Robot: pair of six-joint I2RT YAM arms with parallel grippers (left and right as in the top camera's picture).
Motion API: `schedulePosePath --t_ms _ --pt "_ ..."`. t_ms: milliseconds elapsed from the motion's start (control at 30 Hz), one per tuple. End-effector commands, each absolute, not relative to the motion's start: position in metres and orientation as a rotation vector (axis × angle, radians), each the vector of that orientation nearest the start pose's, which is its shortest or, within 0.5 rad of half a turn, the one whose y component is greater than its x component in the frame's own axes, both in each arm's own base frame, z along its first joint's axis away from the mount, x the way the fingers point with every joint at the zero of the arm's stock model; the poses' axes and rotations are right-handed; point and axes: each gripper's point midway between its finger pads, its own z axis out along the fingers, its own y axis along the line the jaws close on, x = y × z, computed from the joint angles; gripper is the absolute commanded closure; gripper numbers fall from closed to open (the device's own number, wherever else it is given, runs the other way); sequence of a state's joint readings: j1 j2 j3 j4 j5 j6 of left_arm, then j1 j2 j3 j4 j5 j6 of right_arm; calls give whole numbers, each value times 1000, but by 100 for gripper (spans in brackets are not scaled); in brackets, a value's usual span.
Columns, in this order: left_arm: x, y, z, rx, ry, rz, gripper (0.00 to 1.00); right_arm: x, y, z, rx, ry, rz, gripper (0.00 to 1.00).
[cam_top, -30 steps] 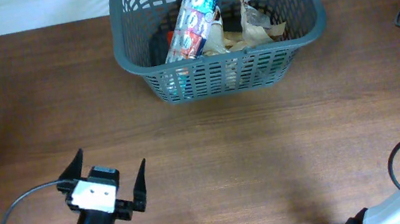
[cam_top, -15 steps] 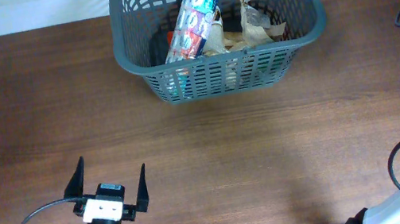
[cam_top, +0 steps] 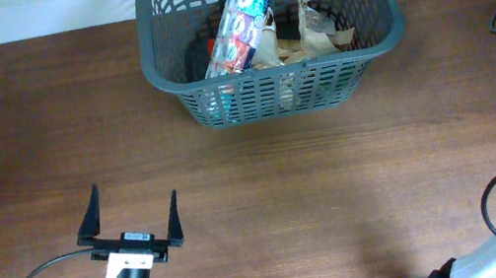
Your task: Pack container
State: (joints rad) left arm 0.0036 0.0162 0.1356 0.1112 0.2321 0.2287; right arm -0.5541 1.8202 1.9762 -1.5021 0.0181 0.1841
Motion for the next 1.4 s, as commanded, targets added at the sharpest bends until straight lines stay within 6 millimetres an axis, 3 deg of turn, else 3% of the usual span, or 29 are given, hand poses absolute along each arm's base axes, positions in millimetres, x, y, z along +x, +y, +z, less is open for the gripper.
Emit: schedulePosePath --t_ms 0,833,1100,1367 --pt "228 -38 257 348 1301 51 1 313 -199 231 1069 2708 -91 1" --pt "241 -37 199 335 1439 13 1 313 -199 231 1069 2708 -91 1" --pt "242 -36 161 339 1593 -13 1 313 -199 231 1069 2708 -91 1" --pt "244 -29 161 308 1602 21 1 313 -199 231 1069 2708 -91 1"
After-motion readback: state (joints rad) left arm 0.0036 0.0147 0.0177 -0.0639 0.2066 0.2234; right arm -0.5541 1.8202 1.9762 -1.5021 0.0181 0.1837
